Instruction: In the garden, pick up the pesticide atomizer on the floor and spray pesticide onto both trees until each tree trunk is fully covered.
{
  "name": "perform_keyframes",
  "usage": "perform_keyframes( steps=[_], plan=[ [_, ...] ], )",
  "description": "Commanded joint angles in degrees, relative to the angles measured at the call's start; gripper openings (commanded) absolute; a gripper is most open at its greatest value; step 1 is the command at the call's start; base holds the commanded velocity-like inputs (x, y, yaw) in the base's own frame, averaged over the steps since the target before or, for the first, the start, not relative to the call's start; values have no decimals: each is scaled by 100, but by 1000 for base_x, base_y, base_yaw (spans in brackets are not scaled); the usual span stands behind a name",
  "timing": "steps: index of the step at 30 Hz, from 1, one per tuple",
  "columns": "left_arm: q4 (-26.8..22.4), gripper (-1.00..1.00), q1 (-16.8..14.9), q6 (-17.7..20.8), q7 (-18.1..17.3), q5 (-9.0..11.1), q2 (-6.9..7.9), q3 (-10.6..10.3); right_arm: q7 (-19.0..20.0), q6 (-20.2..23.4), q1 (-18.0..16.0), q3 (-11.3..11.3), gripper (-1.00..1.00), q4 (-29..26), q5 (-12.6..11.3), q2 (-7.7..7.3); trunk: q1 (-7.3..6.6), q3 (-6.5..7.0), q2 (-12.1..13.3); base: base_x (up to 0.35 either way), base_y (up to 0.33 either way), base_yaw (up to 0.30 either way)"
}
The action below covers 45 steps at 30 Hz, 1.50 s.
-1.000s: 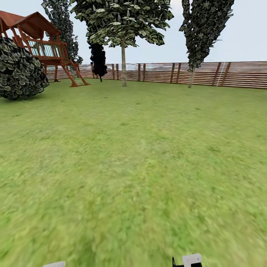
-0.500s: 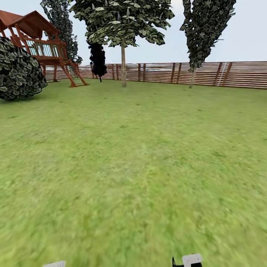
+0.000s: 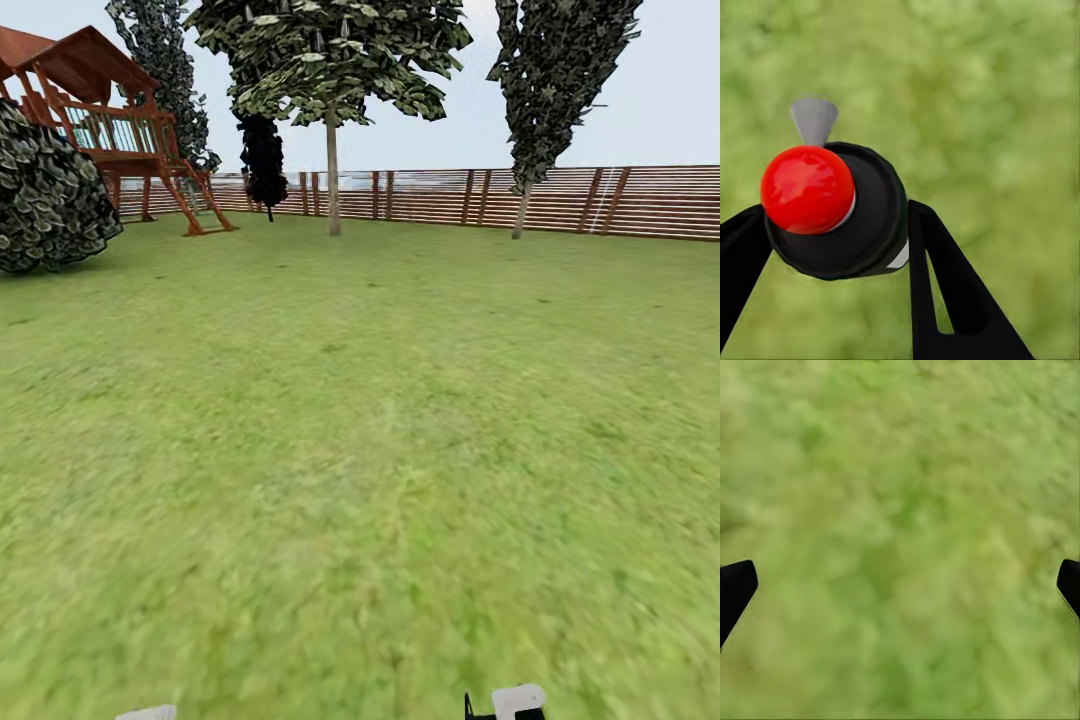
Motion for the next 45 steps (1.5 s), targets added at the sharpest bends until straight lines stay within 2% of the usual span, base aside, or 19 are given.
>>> perform_keyframes(
  steps=[1, 45],
  plan=[
    [-1, -100, 1, -3, -1, 1, 0, 1, 0, 0, 0, 1, 100, 0, 0, 0, 0, 0, 0, 338, 0, 0],
    [-1, -100, -1, -6, -1, 7, 0, 1, 0, 0, 0, -1, 100, 0, 0, 0, 0, 0, 0, 338, 0, 0]
  ],
)
